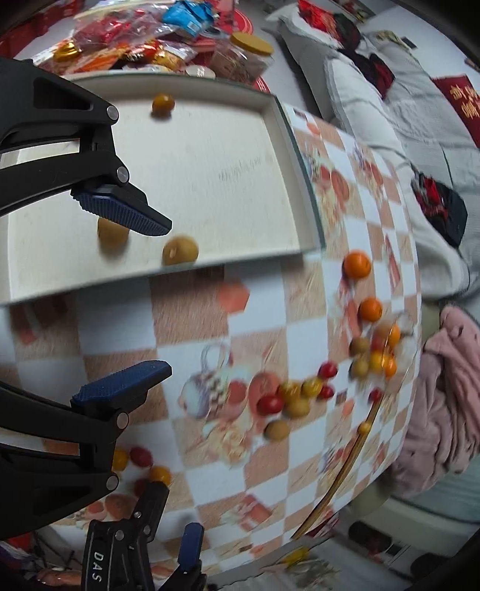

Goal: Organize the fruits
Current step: 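Move both tools back toward the remaining tomatoes on the table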

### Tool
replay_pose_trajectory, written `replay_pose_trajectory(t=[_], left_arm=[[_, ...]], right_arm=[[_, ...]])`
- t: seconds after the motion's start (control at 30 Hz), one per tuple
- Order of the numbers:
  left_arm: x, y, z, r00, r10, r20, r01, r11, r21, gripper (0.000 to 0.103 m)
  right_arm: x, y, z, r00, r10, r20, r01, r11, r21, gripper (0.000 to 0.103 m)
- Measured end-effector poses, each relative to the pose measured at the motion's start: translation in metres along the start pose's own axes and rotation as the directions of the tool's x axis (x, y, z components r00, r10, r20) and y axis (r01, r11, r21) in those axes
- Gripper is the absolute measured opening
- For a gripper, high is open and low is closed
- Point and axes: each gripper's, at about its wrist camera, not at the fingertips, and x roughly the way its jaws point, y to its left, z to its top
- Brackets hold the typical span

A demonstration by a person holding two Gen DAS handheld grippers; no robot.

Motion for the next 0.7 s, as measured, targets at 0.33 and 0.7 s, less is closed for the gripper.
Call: replay_pose_trajectory(t=[0.33,0.7], left_arm=[[0.0,-0.029,-0.023,0.999,-0.032,-0.043,0.036,0.996,0.083,0.071],[-0.001,-0.048,-0.042,0.996,-0.071,-0.058,0.078,0.99,0.117,0.071]], right_arm=[[0.007,-0.008,-0.03,1.0,-0.027,-0.002,0.027,1.0,0.007,0.085],[0.021,0.008,-0.036,0.999,-0.041,0.013,0.042,0.997,-0.06,0.056]])
